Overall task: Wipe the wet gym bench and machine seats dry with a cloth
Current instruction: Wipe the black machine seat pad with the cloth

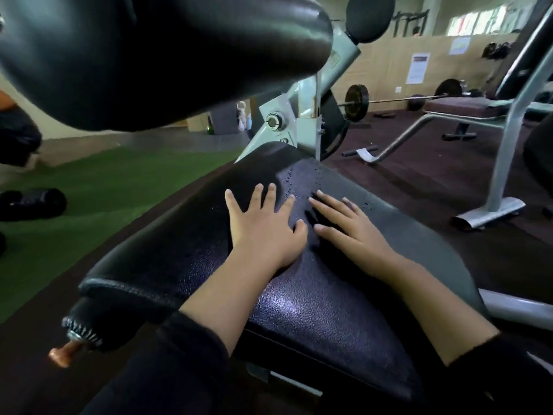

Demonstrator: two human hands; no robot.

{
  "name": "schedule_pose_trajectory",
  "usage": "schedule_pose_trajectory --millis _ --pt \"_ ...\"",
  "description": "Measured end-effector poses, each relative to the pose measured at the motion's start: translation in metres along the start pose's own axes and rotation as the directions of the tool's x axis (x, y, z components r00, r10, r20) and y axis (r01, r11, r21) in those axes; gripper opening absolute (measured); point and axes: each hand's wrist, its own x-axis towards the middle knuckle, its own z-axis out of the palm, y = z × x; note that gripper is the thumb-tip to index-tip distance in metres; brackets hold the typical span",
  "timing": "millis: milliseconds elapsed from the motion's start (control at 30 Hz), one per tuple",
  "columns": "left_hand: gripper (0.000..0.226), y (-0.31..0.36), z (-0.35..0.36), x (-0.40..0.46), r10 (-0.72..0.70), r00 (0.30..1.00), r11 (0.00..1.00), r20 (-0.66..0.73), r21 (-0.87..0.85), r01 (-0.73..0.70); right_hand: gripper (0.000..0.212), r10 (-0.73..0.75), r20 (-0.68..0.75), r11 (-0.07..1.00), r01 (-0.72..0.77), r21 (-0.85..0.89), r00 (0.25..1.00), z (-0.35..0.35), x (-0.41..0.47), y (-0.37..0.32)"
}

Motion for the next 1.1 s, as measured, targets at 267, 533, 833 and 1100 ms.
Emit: schedule_pose_trajectory --millis 267,533,833,1100 --pt "0.057 0.006 0.005 0.022 0.007 0.998 1.0 -0.057 0.005 -0.006 0.084 0.0 -0.025 0.99 -0.004 -0.144 1.0 0.008 -0.003 0.002" --pt "0.054 0.005 0.008 0.024 0.001 0.995 1.0 -0.097 -0.008 -0.001 0.056 0.013 -0.038 0.984 -0.02 -0.178 0.999 0.002 0.071 0.031" --pt "0.055 0.004 0.009 0.024 0.001 0.996 1.0 -0.092 -0.021 -0.003 0.058 0.363 -0.102 0.907 -0.377 -0.19 0.926 -0.026 0.04 0.109" --pt "0.055 0.006 0.009 0.024 -0.003 0.996 1.0 -0.093 -0.006 0.003 0.068 0.177 -0.118 0.938 -0.204 -0.28 0.977 0.017 0.044 0.021"
